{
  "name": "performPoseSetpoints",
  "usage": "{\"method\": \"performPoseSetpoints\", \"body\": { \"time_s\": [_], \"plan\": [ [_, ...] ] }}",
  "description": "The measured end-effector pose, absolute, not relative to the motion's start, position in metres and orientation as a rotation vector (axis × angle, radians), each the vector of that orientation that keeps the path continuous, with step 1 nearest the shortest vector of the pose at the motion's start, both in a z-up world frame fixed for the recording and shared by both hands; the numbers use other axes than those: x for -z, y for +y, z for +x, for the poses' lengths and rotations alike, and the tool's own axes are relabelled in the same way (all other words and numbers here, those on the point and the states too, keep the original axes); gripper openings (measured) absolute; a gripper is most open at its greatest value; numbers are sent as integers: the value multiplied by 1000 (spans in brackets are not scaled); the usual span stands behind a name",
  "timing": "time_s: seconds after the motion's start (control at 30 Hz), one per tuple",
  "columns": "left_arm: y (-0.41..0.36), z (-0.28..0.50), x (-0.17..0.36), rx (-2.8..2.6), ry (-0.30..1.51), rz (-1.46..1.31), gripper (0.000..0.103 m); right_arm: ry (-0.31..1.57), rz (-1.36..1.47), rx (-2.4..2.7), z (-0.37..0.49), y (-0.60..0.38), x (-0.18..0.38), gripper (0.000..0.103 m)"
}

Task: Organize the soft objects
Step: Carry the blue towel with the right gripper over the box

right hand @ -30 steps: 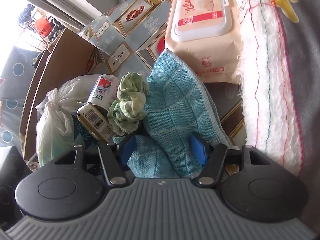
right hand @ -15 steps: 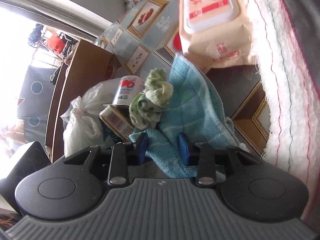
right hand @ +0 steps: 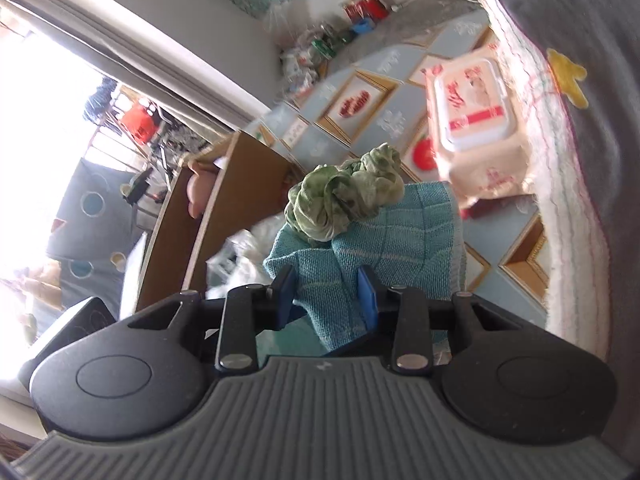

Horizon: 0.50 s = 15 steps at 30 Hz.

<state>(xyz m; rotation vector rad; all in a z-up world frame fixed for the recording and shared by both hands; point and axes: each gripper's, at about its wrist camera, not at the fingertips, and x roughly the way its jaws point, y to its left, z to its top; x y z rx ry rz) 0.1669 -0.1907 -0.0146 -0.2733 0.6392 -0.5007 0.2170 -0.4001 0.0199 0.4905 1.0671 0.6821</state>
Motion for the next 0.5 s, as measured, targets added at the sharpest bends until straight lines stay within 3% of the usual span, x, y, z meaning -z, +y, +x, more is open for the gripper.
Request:
{"method": "performPoseSetpoints", "body": {
  "time_s": [0.2,0.5],
  "plan": [
    [-170,170,-21,484,645,-162,63,1005,656,-718,217,-386,-32,33],
    [-125,191,-63,459,780,8,63,1003,978,-826,226,-345,-6,33]
  ]
}}
